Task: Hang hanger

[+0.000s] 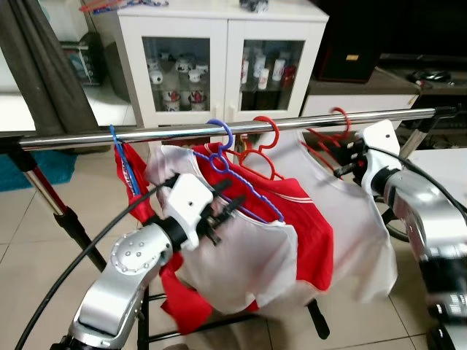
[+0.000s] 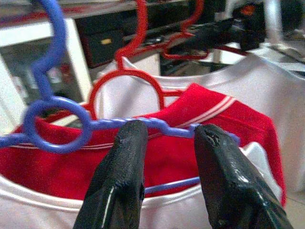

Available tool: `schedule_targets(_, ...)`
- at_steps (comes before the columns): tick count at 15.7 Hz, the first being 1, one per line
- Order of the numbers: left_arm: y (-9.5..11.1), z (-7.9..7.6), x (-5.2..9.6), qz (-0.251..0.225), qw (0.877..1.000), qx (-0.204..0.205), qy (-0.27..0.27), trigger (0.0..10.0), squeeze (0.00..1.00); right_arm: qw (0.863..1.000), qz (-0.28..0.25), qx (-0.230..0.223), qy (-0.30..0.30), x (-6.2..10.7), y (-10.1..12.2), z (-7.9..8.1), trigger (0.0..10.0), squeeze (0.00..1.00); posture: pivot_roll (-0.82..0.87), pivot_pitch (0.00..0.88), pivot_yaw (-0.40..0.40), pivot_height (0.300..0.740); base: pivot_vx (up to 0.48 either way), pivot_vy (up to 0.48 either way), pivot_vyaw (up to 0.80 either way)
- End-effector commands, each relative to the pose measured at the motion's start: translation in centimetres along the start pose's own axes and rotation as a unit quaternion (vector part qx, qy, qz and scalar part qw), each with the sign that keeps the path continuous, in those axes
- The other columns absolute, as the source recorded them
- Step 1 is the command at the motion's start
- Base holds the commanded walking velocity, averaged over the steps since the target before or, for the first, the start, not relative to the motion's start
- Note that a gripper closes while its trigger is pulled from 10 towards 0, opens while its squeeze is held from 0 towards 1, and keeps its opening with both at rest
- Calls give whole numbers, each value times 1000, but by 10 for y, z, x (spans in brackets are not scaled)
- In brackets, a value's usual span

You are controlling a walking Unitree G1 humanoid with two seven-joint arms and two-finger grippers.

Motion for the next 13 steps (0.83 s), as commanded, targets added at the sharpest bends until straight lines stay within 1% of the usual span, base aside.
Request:
schedule_targets(1, 4, -5, 0, -7, 1000, 0, -17, 10000, 0, 999, 2, -20, -29, 0, 2, -12, 10000, 0, 6, 0, -32, 740, 0, 0, 0)
schedule_targets(3, 4, -6, 1, -5, 1000, -1, -24, 10000, 0, 997, 30, -42, -49, -4, -6, -23, 10000, 0, 9, 0, -31, 740, 0, 0, 0)
schedule_targets(5, 3, -6, 1, -3, 1000, -2, -28, 10000, 0, 996, 51, -48, -57, -6, -13, -34, 10000, 0, 9, 0, -31, 740, 0, 0, 0)
schedule_targets(6, 3, -6, 2, -2, 1000, -2, -30, 10000, 0, 995, 57, -50, -68, -5, -16, -44, 10000, 0, 9, 0, -31, 740, 0, 0, 0)
schedule_targets(7, 2, -6, 1, -1, 999, -1, -32, 10000, 0, 993, 70, -32, -90, -4, -20, -56, 10000, 0, 7, 0, -30, 740, 0, 0, 0)
schedule_targets(8, 2, -6, 1, 0, 999, 1, -33, 10000, 0, 993, 71, -35, -91, -4, -20, -57, 10000, 0, 7, 0, -30, 740, 0, 0, 0)
schedule_targets(9, 2, -6, 1, 1, 999, 2, -35, 10000, 0, 993, 72, -42, -87, -5, -22, -57, 10000, 329, 8, 0, -29, 740, 0, 0, 0)
schedule_targets(10, 1, -5, 0, 3, 999, 4, -32, 10000, 0, 994, 61, -52, -68, -7, -19, -54, 10000, 1000, 8, 0, -28, 740, 0, 0, 0)
schedule_targets(11, -1, -3, 0, 8, 1000, 2, -25, 10000, 0, 996, 50, -49, -55, -7, -16, -53, 10000, 1000, 8, 0, -26, 740, 0, 0, 0)
schedule_targets(12, -6, 3, 0, 22, 1000, 0, 8, 10000, 0, 998, 25, -34, -39, -4, -7, -54, 10000, 1000, 8, 0, -23, 740, 0, 0, 0)
schedule_targets(13, -9, 15, 0, 28, 998, -5, 48, 10000, 0, 999, -3, -48, 8, 12, 4, -52, 10000, 1000, 1, 0, -13, 740, 0, 0, 0)
Point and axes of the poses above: a point about 5 cm out from each wrist's last joint towards the gripper, its own x axis pointing back from the gripper into the wrist, its own y axis along the axis of the wrist's last joint, z = x × y, the point moved 1 cm from there along -x, pointing out of the wrist towards the gripper, and after that the axes turned 11 degrees about -x, right-handed, at the moved point
